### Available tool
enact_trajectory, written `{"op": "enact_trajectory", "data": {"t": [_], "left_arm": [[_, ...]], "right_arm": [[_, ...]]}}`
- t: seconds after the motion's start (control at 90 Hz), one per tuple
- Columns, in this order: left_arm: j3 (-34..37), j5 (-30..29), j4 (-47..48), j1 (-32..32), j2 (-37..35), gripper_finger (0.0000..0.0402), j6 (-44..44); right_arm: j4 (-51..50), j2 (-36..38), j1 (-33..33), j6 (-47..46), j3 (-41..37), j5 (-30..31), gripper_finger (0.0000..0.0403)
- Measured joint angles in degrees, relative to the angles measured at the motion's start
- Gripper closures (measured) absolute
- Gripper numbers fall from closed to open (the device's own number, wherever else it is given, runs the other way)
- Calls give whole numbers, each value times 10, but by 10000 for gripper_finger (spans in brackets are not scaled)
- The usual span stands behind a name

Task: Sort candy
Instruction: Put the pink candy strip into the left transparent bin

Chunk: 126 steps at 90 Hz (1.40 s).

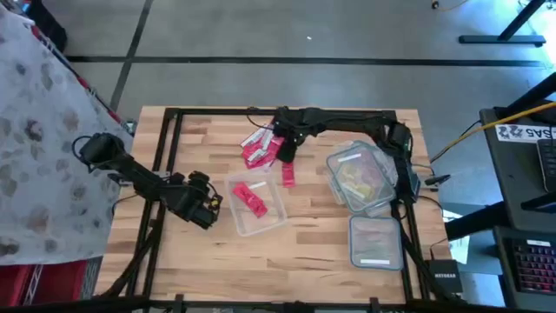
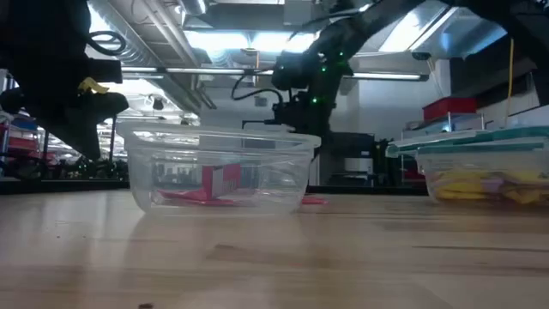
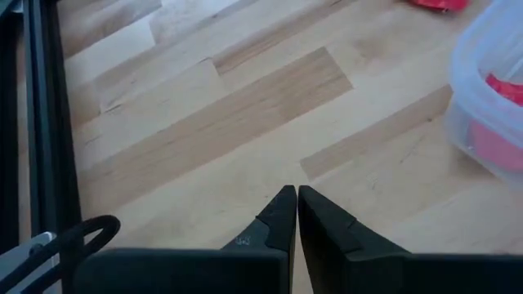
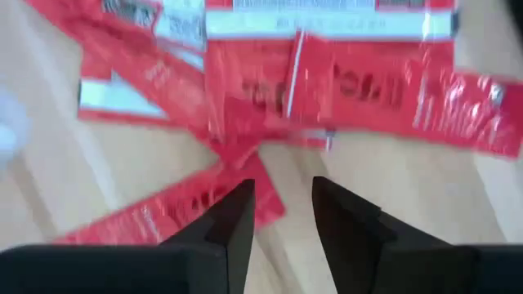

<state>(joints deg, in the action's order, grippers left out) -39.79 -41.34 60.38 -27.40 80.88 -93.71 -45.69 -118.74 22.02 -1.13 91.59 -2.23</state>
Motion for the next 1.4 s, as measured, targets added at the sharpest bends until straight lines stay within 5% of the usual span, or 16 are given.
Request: {"op": "enact_trajectory", "data": {"t": [0.356,0.489,0.656,0.956,1.211,1.4], "left_arm": [[0,-19,0,0,0,402,1],[0,-19,-2,0,0,402,0],[0,-18,-14,0,0,402,1],[0,-17,-24,0,0,402,8],[0,-17,-26,0,0,402,9],[0,-17,-24,0,0,402,8]], "right_arm": [[98,-5,-65,45,-98,-33,137],[120,-8,-74,38,-121,-9,120],[140,-13,-75,20,-145,0,181],[108,8,-75,30,-150,16,386],[90,111,-81,66,-119,68,397],[163,136,-103,74,-98,-58,382]]}}
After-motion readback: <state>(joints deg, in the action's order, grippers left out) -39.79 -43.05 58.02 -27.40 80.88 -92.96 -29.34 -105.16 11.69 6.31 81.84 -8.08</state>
